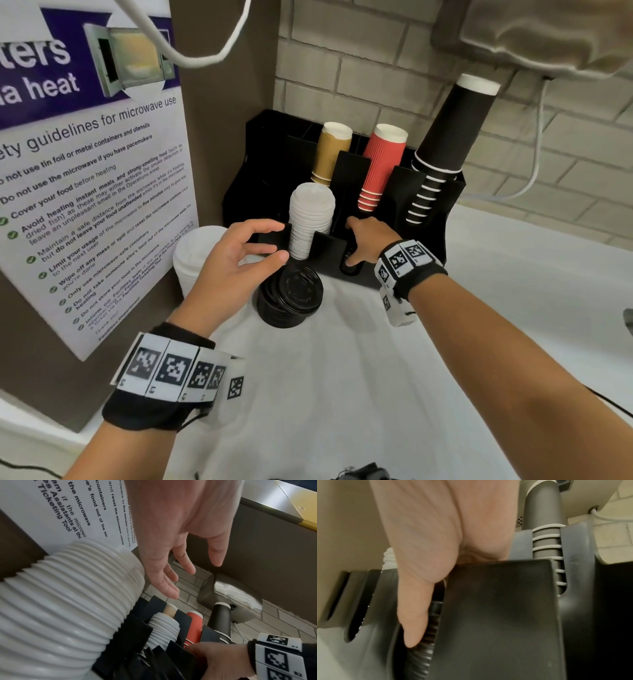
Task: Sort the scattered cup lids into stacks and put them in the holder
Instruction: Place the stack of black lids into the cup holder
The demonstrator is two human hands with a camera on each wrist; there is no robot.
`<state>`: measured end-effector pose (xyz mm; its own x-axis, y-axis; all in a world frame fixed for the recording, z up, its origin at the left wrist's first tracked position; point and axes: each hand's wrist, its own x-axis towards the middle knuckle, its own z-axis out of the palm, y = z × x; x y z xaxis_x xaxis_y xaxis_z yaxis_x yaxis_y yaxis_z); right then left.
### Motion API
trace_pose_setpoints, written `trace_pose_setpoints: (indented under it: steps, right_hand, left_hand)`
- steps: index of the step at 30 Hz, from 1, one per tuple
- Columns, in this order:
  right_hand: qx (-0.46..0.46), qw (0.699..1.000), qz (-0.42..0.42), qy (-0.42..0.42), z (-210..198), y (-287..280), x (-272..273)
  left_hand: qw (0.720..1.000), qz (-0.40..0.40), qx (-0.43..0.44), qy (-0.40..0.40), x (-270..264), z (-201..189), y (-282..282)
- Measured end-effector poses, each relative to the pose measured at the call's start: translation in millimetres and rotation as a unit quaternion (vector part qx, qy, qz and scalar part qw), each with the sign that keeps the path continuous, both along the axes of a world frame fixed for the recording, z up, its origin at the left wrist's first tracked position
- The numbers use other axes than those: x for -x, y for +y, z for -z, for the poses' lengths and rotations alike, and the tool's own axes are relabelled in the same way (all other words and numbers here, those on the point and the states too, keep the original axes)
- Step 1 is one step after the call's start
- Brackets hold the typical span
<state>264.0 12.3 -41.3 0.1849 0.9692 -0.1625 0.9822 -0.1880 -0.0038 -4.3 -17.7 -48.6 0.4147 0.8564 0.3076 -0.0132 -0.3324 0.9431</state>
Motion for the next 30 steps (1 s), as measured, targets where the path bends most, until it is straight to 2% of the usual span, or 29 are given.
trace_pose_setpoints:
  steps: [4, 9, 11, 13, 14, 15, 16, 18, 19, 24, 30]
  right_hand:
    - [0.007, 1.000, -0.014, -0.026, 0.6, -0.2, 3.7]
    - [0.058, 0.997, 0.004, -0.047, -8.5, -3.4, 10.1]
    - [-0.052, 0.999, -0.005, -0.017, -11.5, -11.7, 14.2]
    - [-0.218, 0.972, -0.057, 0.073, -9.3, -25.1, 26.2]
    - [-0.246, 0.956, -0.086, 0.133, -7.5, -32.3, 34.7]
    - [-0.222, 0.951, -0.108, 0.186, -4.2, -39.5, 44.1]
    - [-0.153, 0.955, -0.119, 0.224, 1.2, -45.6, 53.5]
    - [-0.005, 0.964, -0.116, 0.241, 15.6, -53.0, 66.2]
    - [0.026, 0.966, -0.117, 0.230, 21.2, -53.6, 70.0]
    - [0.032, 0.966, -0.143, 0.215, 19.6, -37.6, 79.8]
    - [0.123, 0.974, -0.148, 0.122, 18.5, -20.5, 96.5]
  left_hand:
    - [1.000, 0.000, 0.003, 0.000, 1.5, -1.2, -1.1]
    - [1.000, -0.009, 0.008, -0.004, 5.1, -3.4, -1.6]
    - [1.000, -0.012, 0.005, -0.007, 6.9, -3.8, -1.2]
    - [1.000, -0.014, 0.006, -0.010, 8.2, -3.4, -0.6]
    - [1.000, -0.015, 0.009, -0.010, 8.6, -3.0, -0.4]
    - [1.000, -0.015, 0.010, -0.009, 8.9, -2.8, -0.2]
    - [1.000, -0.016, 0.011, -0.010, 8.9, -2.6, -0.2]
    - [1.000, -0.015, 0.009, -0.012, 8.3, -2.5, -0.8]
    - [1.000, -0.013, 0.008, -0.013, 7.8, -2.6, -1.3]
    - [1.000, -0.002, 0.011, -0.013, 7.0, -1.4, -2.0]
    - [1.000, 0.000, 0.017, -0.014, 8.3, -1.7, -3.8]
